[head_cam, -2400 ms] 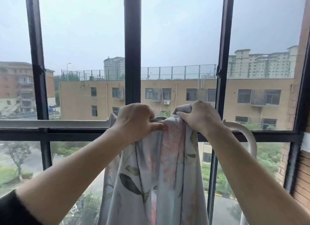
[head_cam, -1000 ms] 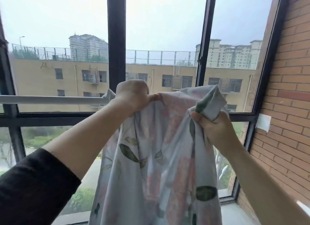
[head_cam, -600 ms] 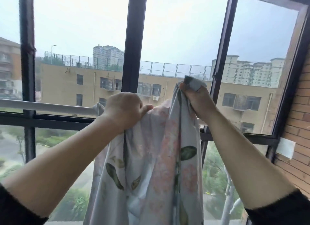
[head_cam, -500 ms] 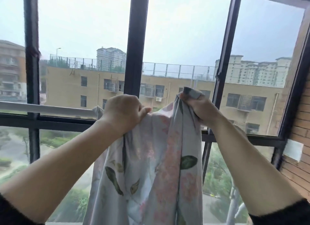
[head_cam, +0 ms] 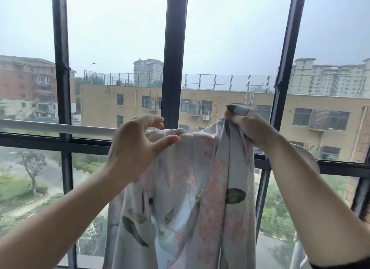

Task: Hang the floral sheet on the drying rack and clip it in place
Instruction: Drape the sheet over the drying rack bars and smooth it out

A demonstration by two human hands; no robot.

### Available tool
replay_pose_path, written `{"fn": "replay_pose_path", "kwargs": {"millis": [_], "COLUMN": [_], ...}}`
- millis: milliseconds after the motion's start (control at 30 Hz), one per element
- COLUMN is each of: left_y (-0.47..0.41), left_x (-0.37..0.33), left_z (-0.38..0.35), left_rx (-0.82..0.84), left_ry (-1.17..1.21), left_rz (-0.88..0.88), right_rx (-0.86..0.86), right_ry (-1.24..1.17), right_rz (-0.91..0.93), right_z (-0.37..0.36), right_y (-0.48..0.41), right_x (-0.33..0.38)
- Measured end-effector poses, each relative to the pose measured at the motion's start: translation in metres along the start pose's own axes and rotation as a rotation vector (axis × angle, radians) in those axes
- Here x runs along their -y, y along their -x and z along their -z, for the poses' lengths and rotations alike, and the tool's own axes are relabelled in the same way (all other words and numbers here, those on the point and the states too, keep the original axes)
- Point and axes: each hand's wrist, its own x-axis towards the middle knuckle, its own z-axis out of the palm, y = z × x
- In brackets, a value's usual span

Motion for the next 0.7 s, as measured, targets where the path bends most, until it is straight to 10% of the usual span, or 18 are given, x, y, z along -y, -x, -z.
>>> {"fn": "replay_pose_path", "kwargs": {"millis": [367, 700], "left_y": [0.062, 0.073], "left_x": [0.051, 0.042], "left_z": [0.02, -0.02], "left_rx": [-0.134, 0.289], "left_ry": [0.008, 0.123], "left_rz": [0.292, 0.475], "right_rx": [-0.025, -0.011], "right_ry": [0.062, 0.068], "right_rz": [0.045, 0.065], "right_z": [-0.001, -0.001], "right_y": [0.004, 0.003], "right_x": [-0.001, -0.003]}}
